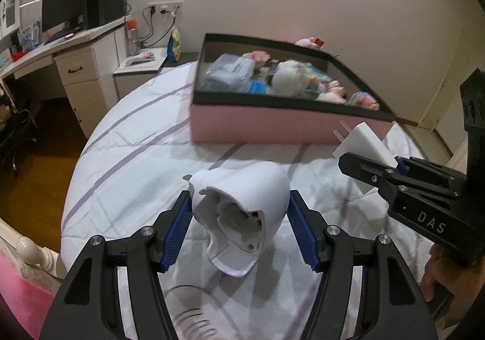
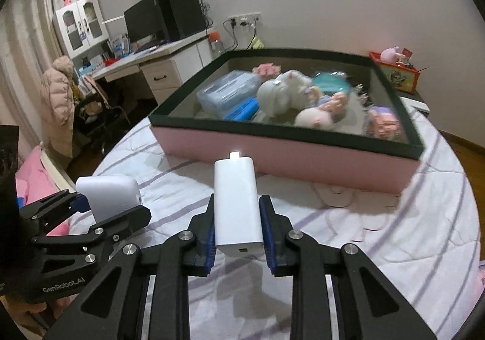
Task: Organize rigid objects
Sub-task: 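Carry the hair dryer and charger over the pink box and lower them inside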
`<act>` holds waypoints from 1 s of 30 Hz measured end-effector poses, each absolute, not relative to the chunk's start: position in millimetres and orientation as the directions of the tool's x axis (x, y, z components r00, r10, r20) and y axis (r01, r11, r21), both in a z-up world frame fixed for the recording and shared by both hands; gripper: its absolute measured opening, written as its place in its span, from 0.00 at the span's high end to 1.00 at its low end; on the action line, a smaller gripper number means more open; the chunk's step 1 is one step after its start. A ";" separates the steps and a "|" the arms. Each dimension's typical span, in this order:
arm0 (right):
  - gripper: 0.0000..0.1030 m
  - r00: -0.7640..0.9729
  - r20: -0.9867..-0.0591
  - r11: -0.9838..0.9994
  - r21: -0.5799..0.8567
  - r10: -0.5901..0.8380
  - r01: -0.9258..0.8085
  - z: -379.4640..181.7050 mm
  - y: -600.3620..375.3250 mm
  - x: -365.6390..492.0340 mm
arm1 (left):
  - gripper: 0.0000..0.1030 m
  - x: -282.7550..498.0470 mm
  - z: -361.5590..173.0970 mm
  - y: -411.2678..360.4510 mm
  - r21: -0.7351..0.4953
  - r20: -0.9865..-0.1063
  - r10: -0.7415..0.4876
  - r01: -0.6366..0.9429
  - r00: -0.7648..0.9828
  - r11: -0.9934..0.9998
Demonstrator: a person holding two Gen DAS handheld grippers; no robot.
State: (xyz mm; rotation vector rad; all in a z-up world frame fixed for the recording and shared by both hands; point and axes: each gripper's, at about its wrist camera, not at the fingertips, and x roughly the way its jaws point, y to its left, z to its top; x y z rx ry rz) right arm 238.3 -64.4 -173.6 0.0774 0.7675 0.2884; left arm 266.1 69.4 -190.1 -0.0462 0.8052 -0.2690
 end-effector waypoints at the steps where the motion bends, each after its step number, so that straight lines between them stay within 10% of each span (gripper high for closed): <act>1: 0.75 0.689 -0.666 0.958 0.178 0.285 -0.224 -170.4 -69.7 236.6 | 0.38 265.9 -187.1 66.3 -0.146 -0.702 -0.262 0.226 0.662 0.963; 30: 0.75 0.746 -0.628 0.975 0.148 0.222 -0.165 -131.7 -141.7 316.5 | 0.38 369.2 -118.0 0.8 -0.012 -0.624 -0.250 0.311 0.741 0.950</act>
